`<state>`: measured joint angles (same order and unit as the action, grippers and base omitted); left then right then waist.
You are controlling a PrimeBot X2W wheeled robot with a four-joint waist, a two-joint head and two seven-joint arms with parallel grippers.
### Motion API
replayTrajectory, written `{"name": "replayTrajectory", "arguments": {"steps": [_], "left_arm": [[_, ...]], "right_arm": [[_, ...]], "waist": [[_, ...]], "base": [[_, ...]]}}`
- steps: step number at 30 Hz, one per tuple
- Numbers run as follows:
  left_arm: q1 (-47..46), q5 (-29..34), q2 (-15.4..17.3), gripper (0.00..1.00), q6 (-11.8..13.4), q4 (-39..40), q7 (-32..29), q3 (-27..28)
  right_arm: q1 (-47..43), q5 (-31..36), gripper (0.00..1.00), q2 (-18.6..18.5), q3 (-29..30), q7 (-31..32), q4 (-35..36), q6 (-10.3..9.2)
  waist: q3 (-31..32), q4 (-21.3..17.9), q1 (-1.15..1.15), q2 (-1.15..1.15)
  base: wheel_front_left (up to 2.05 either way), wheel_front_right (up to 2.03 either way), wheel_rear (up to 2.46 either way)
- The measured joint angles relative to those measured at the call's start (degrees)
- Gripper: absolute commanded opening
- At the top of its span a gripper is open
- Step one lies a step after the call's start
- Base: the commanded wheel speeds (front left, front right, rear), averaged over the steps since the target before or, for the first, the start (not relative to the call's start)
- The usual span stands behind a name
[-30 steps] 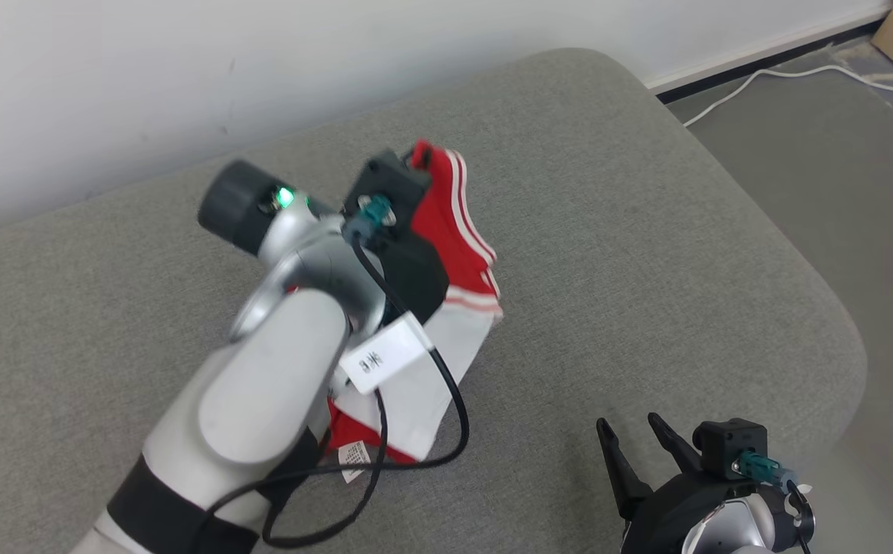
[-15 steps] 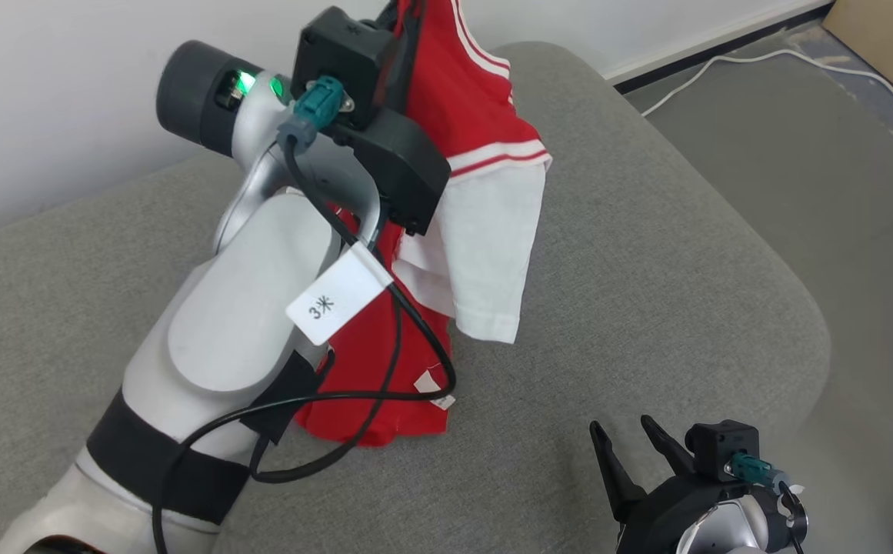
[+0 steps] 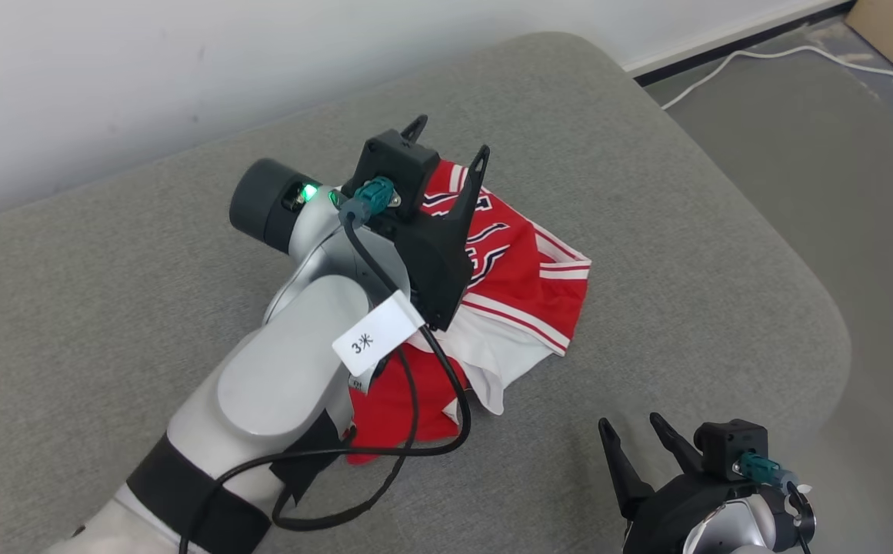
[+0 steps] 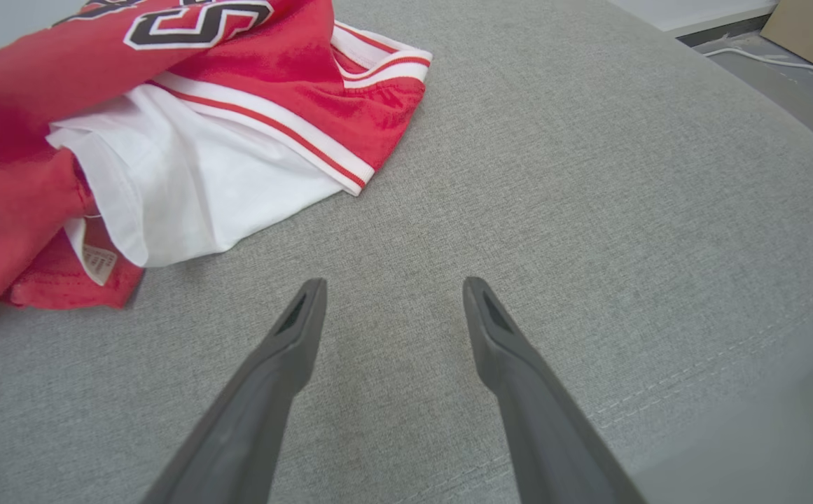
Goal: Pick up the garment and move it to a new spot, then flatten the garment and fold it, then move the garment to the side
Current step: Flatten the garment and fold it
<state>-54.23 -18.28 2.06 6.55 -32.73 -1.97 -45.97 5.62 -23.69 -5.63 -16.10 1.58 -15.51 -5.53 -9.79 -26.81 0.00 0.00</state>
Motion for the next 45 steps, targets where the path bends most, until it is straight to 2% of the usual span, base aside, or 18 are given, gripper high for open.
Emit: {"name": "replayTrajectory", "arguments": {"steps": [8, 15, 27, 32, 45], "left_arm": [[7.66, -1.57, 0.15, 1.0, -0.05, -0.92, -0.01, -2.49], [15.46, -1.78, 0.4, 1.0, -1.53, -0.51, -0.01, -5.37], [24.08, -1.96, 2.69, 1.0, -2.09, 1.86, -0.01, -8.47], [25.31, -2.55, 3.39, 1.0, -1.93, 1.35, -0.02, -8.08], [25.21, -4.03, 2.02, 1.0, -1.77, 0.74, -0.36, -7.79]], "right_arm": [[-0.27, -0.01, 1.0, -1.34, 1.08, -0.58, -0.11, -0.01], [-0.63, -0.01, 1.0, -1.97, 1.4, -0.66, -0.01, -0.01], [-1.65, 0.0, 1.0, -2.07, 0.6, -0.48, 0.56, -0.02], [-1.35, 0.02, 1.0, -1.97, -0.26, 0.03, 0.87, -0.01], [-0.28, 0.11, 1.0, -1.93, -0.64, 0.47, 1.2, 0.13]], "waist": [[0.27, 3.77, 0.0, 0.0], [1.06, 8.33, 0.0, 0.0], [2.97, 15.34, 0.0, 0.0], [2.98, 15.25, -0.01, 0.0], [0.72, 11.75, 0.0, 0.0]], "base": [[0.0, 0.0, 0.0], [0.0, 0.0, 0.0], [0.0, 0.0, 0.0], [0.0, 0.0, 0.0], [0.0, 0.0, 0.0]]}}
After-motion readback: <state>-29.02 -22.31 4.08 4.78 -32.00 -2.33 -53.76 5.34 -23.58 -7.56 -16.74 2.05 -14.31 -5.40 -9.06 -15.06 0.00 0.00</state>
